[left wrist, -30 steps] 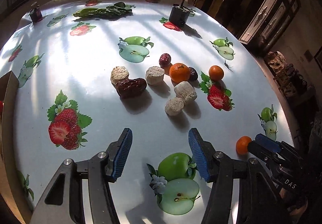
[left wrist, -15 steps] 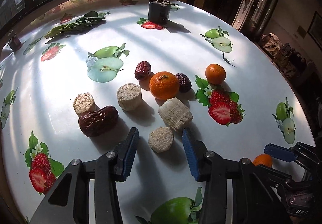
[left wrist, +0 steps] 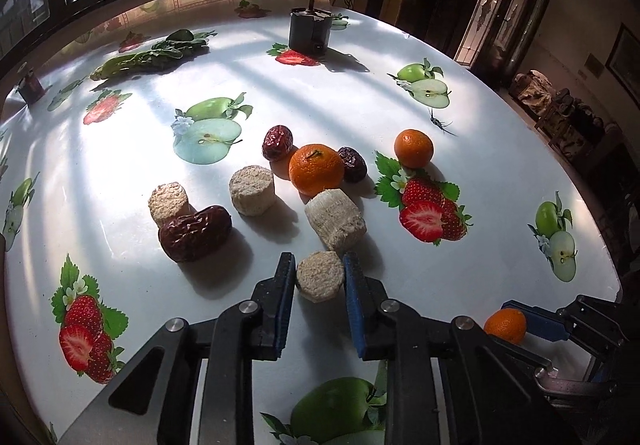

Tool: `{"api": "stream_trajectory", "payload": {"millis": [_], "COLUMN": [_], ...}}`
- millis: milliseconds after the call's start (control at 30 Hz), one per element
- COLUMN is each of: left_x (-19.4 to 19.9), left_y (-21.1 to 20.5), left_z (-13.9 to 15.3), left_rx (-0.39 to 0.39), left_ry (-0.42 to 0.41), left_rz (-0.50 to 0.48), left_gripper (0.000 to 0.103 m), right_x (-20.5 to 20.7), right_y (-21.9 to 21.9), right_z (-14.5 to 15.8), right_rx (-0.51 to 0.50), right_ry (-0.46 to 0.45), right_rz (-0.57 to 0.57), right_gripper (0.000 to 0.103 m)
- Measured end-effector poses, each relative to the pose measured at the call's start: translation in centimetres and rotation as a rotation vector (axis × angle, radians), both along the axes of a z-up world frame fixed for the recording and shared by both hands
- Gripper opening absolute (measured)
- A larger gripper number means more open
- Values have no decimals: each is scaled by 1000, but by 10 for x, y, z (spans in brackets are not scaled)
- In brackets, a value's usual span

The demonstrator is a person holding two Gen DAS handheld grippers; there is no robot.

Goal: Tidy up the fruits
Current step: 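Grasp a small round beige cake with the left gripper while the right grasps a mandarin orange, then carry the cake and the orange into the box and open both grippers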

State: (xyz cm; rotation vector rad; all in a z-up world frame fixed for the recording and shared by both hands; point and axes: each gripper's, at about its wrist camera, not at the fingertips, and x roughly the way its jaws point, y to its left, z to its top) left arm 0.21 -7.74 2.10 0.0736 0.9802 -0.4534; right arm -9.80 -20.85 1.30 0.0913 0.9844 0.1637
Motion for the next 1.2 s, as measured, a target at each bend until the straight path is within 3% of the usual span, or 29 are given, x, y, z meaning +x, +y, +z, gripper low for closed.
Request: {"api": "stream_trajectory", "payload": {"millis": [367,667,833,1000,1067,1200], "left_x": [-37,-72,-83,-92,-88,-79], "left_y": [63,157,231,302,336,393], "left_z": [46,73,79,82,77,61], "left_rx": [-126,-197,-226,-116,-73,-84], "left_ry": [-57,-128,-147,-158,-132,-47], "left_rz": [82,230,366,500,568,673], "left_gripper": [23,23,24,24,24,24], "right_x": [-19,-30,-28,-12,-4,21], "right_y": [8,55,110,184,220,294], "right_z": [23,66,93,116,122,117], "right_rx": [27,-15,6,92,134,216], "right_ry": [-26,-96,-139,-173,-182,-129], "right_rz": [-26,32,133,300,373,515], "right_gripper": [32,32,32,32,32,32]}}
